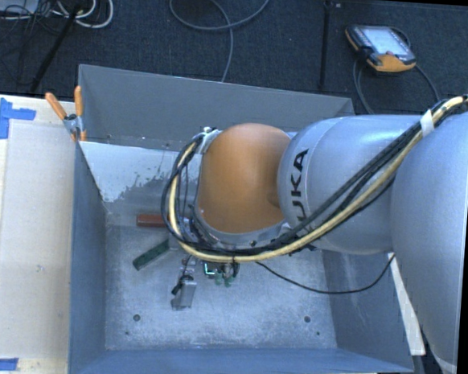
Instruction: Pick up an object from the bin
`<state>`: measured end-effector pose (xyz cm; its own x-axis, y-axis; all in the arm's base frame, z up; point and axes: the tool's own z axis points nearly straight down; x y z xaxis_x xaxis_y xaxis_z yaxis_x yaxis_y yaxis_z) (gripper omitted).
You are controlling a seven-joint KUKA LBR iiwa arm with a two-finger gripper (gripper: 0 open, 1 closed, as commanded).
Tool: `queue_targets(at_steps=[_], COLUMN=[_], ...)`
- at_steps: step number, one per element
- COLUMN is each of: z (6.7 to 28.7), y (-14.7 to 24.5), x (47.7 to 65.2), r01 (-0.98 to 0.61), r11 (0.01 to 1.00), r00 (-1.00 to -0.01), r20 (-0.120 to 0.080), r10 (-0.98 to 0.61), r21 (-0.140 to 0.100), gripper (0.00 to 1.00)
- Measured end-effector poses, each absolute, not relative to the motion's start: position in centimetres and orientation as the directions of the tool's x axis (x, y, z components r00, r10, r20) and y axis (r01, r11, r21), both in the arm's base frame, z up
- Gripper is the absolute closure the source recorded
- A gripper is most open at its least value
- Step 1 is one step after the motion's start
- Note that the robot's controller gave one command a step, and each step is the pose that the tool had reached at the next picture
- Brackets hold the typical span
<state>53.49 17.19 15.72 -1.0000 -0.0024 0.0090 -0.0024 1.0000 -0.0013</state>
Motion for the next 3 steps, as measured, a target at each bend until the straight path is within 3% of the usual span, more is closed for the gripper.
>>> queue_targets(at_steps=[1, 2, 3], z=[16.1, 14.9, 9.8], y=[17.1, 18.1, 19.9], x=[53.7, 56.0, 57.7], r01=[0.001, -0.054, -0.258], r11=[1.0, 0.999, 0.966], r00=[-1.0, -0.999, -0.966], r20=[0.001, -0.003, -0.004], r10=[0.001, -0.054, -0.258], r21=[0.0, 0.0, 0.0], gripper=[0.0, 0.0, 0.0])
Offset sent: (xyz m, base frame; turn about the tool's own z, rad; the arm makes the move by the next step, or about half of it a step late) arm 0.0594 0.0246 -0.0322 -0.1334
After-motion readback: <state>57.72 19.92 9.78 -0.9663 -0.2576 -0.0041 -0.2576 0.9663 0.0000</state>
